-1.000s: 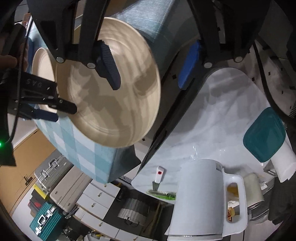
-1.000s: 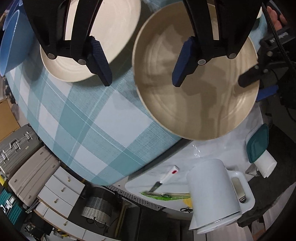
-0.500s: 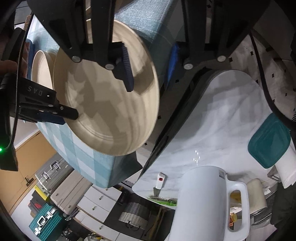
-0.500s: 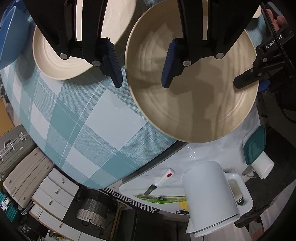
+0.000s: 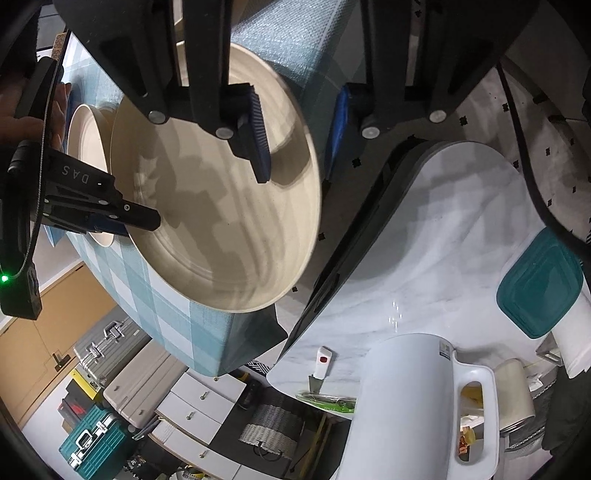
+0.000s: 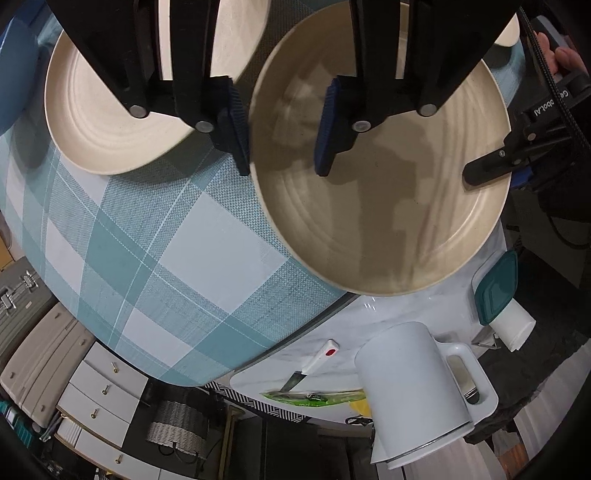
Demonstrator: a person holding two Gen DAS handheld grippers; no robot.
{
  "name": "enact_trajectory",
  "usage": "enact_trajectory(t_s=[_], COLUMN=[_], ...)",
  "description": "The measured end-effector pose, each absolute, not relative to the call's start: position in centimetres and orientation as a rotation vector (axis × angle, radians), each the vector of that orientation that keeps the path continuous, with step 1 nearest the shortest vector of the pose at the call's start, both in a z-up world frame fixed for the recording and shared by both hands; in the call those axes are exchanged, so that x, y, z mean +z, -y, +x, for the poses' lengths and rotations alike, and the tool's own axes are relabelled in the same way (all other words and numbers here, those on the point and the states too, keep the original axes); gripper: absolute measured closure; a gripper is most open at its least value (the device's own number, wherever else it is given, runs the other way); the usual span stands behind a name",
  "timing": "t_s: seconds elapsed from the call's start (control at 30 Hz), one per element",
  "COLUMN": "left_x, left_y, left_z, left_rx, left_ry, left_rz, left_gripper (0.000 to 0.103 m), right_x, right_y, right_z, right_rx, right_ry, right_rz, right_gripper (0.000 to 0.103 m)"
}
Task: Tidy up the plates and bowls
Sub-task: 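Lift the cream plate off the cloth with both grippers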
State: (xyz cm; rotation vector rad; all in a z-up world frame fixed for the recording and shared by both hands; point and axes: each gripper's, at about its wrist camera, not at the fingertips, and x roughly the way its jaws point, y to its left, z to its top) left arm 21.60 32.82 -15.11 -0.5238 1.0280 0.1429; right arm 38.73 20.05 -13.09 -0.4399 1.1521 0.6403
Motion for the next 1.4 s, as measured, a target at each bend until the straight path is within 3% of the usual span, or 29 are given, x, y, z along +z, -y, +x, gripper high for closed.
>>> enact_trajectory(t_s=[0.2,0.57,1.07,1.27,1.4], left_x=[-15.1,-15.1,-14.7,-14.7,-14.8], left_y=[-32.8,-32.7,-32.6,-32.9,-32.9], left_z=[21.6,21.3,21.1,20.8,20.8], left_rx=[0.132,0.143,0.186,0.185,0.187], left_ry=[-1.027,-1.011,-1.015,-1.017,-1.018], left_rz=[-0.507,-0.487,-0.416,-0.43,-0.432], left_gripper=[0.079,0.079,0.079,0.079,0.079], right_x=[-12.9,-12.8,-13.0,-13.7,-13.8], right_y=[-19.5,-18.8,-19.1,-18.8,-18.4], right_z=[38.6,38.5,38.6,38.0,37.2], right_rx=[0.633,0.648,0.628,0.636,0.618], right_ry=[-1.156,-1.159,-1.205,-1.269,-1.278], right_rz=[-0.434,-0.387,-0.343,-0.315,-0.296], right_gripper=[0.091,0.094,0.094,0.084,0.083])
